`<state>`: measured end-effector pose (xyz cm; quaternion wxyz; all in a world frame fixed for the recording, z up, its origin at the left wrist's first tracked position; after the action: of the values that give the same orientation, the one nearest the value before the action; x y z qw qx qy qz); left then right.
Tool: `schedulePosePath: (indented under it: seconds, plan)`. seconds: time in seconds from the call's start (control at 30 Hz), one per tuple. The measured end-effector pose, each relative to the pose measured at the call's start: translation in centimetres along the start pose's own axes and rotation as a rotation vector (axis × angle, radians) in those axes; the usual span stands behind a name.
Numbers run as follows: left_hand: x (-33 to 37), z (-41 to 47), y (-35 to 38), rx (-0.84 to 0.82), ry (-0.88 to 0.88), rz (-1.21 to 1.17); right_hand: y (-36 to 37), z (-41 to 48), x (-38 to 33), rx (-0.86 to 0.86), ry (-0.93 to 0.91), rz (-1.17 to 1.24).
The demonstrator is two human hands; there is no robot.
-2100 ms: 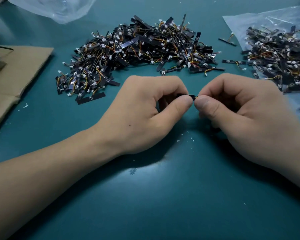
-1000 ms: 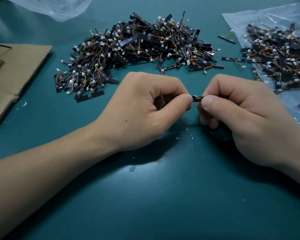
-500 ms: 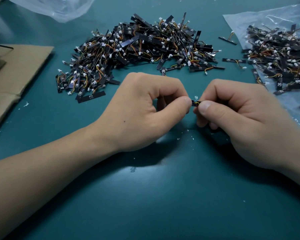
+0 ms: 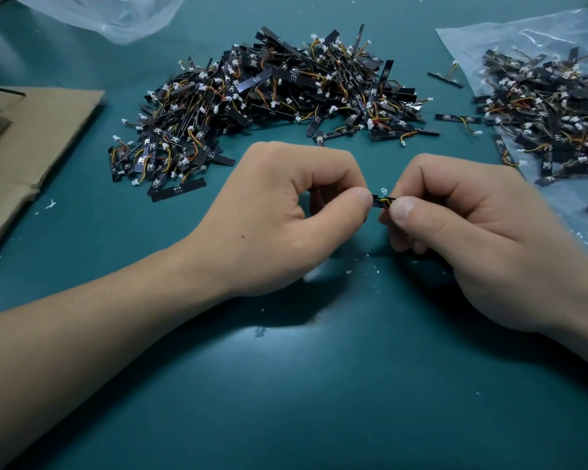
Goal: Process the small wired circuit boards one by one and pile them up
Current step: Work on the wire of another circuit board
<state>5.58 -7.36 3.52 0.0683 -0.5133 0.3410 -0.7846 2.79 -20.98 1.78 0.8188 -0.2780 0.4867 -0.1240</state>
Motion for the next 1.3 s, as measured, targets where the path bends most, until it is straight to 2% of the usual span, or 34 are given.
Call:
schedulePosePath:
  seconds: [0.23, 0.3, 0.4, 0.47, 0.53, 0.6, 0.67, 0.73, 1.1, 1.3]
  plan:
    - [-0.3, 0.1, 0.2, -0.031, -0.028, -0.028, 1.0, -0.2, -0.8, -0.141, -0.094, -0.045]
    - [0.0, 0.0, -0.8, 0.090, -0.004, -0.002, 0.0, -0.1, -0.7, -0.015, -0.097, 0.022]
    - [-0.6, 0.1, -2.2, 0.271, -0.055, 0.046, -2.8, -0.2, 0.2, 0.339, -0.066, 0.233]
    - [-1.9, 0.4, -2.0, 0.275, -0.169, 0.133, -3.0, -0.1, 1.3, 0.396, 0.013, 0.314]
    - [-3.0, 0.6, -1.0, 0.208, -0.255, 0.333, -2.2, 0.1, 2.0, 0.312, 0.068, 0.292]
    - [-3.2, 0.6, -0.1, 0.167, -0.238, 0.516, -1.1, 0.1, 1.5, 0.167, 0.049, 0.137]
    - [-3.0, 0.6, -0.1, 0.174, -0.205, 0.563, 0.0, 0.0, 0.9, 0.036, 0.011, -0.024]
    - [-2.7, 0.7, -0.2, 0.179, -0.185, 0.529, 0.5, -0.2, 0.5, -0.023, -0.005, -0.124]
    - [-2.4, 0.6, -0.3, 0.156, -0.180, 0.357, 0.3, 0.0, 0.4, -0.006, 0.030, -0.080]
    - [-2.8, 0.6, 0.2, 0.117, -0.208, 0.457, 0.4, -0.1, 0.2, -0.025, 0.017, -0.101]
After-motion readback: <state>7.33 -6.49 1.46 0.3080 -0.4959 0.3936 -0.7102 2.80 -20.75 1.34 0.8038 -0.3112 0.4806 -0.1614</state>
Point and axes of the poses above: each hand's wrist, its own z-axis towards the middle knuckle, its own y-axis out of the palm, x = y × z, the point moved 9 cm from there along z, towards the middle knuckle, and after that the axes turned 10 degrees about -y, right-handed, at the moved point
